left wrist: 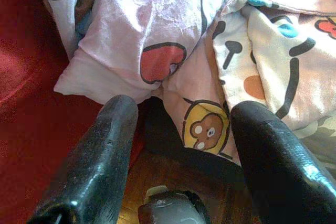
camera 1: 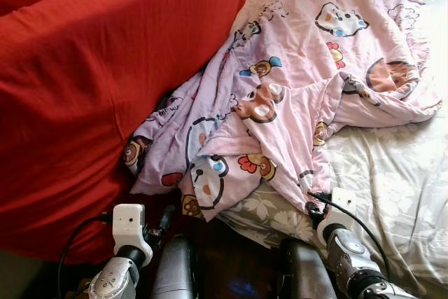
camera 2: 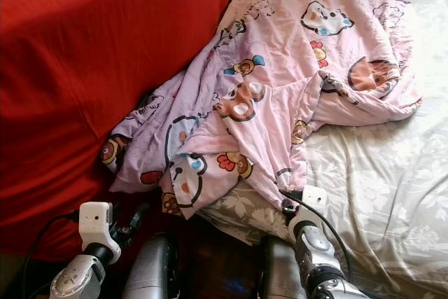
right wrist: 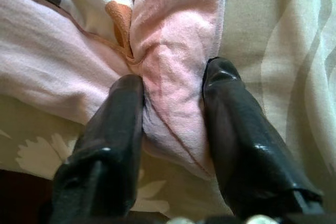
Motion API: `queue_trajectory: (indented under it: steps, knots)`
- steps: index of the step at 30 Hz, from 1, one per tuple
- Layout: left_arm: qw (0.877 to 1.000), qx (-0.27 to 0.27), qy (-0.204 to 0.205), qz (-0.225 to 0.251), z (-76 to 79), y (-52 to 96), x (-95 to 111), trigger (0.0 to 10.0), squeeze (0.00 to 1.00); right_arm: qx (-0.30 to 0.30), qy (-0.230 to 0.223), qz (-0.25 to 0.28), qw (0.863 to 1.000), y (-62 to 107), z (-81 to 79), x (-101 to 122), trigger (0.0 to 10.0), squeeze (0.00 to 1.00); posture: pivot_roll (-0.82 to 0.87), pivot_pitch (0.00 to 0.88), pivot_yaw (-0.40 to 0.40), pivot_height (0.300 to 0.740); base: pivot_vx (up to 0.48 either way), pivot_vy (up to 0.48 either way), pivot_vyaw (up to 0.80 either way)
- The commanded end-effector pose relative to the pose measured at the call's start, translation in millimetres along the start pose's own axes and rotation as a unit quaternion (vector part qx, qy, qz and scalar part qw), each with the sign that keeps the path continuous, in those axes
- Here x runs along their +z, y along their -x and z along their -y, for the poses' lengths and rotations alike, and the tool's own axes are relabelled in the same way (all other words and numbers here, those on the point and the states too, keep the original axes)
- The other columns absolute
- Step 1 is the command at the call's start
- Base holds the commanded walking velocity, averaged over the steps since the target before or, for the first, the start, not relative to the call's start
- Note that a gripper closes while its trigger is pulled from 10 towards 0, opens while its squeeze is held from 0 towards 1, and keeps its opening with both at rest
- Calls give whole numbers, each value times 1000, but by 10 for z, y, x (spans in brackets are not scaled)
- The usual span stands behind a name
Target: Clean up the room
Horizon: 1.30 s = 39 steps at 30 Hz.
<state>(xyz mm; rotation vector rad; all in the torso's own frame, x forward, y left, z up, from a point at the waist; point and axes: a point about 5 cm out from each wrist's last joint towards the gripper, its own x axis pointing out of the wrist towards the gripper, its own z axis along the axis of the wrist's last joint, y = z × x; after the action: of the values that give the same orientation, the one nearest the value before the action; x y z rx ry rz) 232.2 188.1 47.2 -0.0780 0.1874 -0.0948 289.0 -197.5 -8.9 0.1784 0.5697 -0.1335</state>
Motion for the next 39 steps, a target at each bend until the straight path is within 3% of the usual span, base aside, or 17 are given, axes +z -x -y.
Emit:
queue_trajectory:
  steps: [1,6,15,25,30,31,35,39]
  knots:
    - [1000,6,6,-10,-15,24,-39,10000,0,0,11,-45,999,45,-5,-223,0,0,157,244,52,606,0,0,0]
    - [1000,7,8,-11,-8,-8,-39,10000,0,1,5,-39,999,35,-26,-193,0,0,150,234,50,606,0,0,0]
    - [1000,7,6,0,18,-133,-11,10000,0,6,39,-24,999,24,-63,-144,0,0,145,185,36,606,0,0,0]
    - [1000,24,16,11,-16,-243,-5,10000,0,3,2,44,999,16,2,56,0,0,106,93,0,606,0,0,0]
    - [999,24,22,11,39,-266,-48,10000,0,-17,-13,96,995,83,151,90,0,0,81,58,-16,606,0,0,0]
    - [999,22,25,13,58,-275,-54,10000,0,-16,-18,113,993,114,181,88,10000,0,72,50,-14,606,0,0,0]
    - [999,18,27,14,77,-290,-65,10000,0,6,7,156,988,175,163,130,10000,0,60,39,-11,606,0,0,0]
    - [999,14,27,10,77,-301,-88,10000,0,24,23,166,986,172,107,165,10000,0,52,24,-12,626,0,0,0]
